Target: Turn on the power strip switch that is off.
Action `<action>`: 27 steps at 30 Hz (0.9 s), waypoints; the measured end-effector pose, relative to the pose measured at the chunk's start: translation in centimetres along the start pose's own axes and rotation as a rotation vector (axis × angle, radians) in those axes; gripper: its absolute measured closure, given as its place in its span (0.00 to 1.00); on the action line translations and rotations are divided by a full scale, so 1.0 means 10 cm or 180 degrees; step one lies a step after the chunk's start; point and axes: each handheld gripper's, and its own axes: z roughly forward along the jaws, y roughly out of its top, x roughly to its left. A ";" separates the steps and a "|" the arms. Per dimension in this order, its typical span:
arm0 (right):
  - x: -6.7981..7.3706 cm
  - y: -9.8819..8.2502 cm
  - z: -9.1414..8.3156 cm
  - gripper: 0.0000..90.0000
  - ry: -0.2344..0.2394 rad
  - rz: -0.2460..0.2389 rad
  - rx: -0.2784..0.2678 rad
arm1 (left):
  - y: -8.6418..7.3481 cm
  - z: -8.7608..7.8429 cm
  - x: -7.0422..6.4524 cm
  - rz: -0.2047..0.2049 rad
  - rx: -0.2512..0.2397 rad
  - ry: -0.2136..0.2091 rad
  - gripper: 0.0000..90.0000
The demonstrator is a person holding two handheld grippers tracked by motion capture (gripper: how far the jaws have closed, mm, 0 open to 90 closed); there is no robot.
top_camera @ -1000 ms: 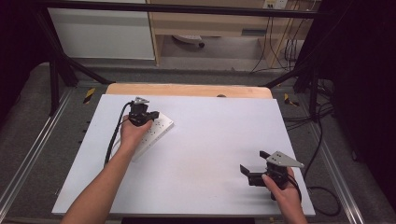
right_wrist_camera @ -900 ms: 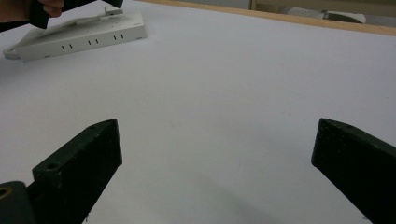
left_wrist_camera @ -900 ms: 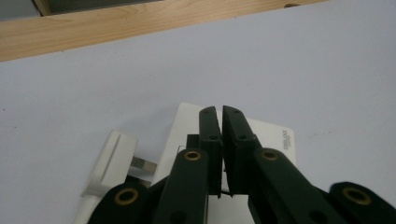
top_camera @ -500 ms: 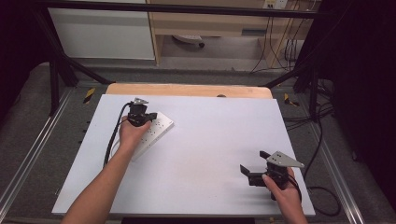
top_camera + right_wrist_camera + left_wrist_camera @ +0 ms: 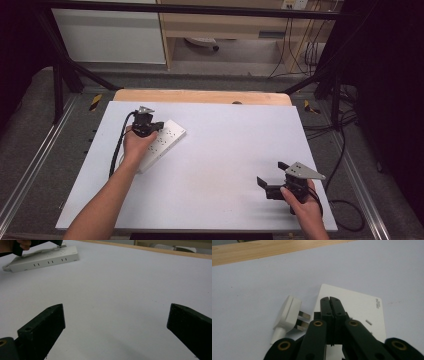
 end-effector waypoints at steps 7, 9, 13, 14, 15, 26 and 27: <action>0.00 0.00 0.00 0.02 -0.0002 -0.0005 0.0002 | -0.02 0.00 0.00 0.0031 0.0026 0.0007 1.00; 0.00 0.00 0.00 0.02 -0.0001 -0.0001 0.0001 | -0.02 0.00 0.00 0.0041 0.0028 0.0005 1.00; 0.00 0.00 0.00 0.02 -0.0001 0.0001 0.0002 | -0.02 0.00 0.00 0.0044 0.0035 0.0015 1.00; 0.00 0.00 0.00 0.02 -0.0001 -0.0001 0.0001 | -0.02 0.00 0.00 0.0055 0.0044 0.0016 1.00; 0.00 0.00 0.00 0.02 0.0000 0.0000 0.0001 | -0.02 0.00 0.00 0.0063 0.0048 0.0019 1.00; 0.00 0.00 0.00 0.02 -0.0001 -0.0003 0.0003 | -0.03 0.01 -0.01 0.0080 0.0061 0.0021 1.00; 0.00 0.00 0.00 0.02 0.0000 -0.0002 0.0003 | -0.03 0.01 -0.01 0.0079 0.0061 0.0024 1.00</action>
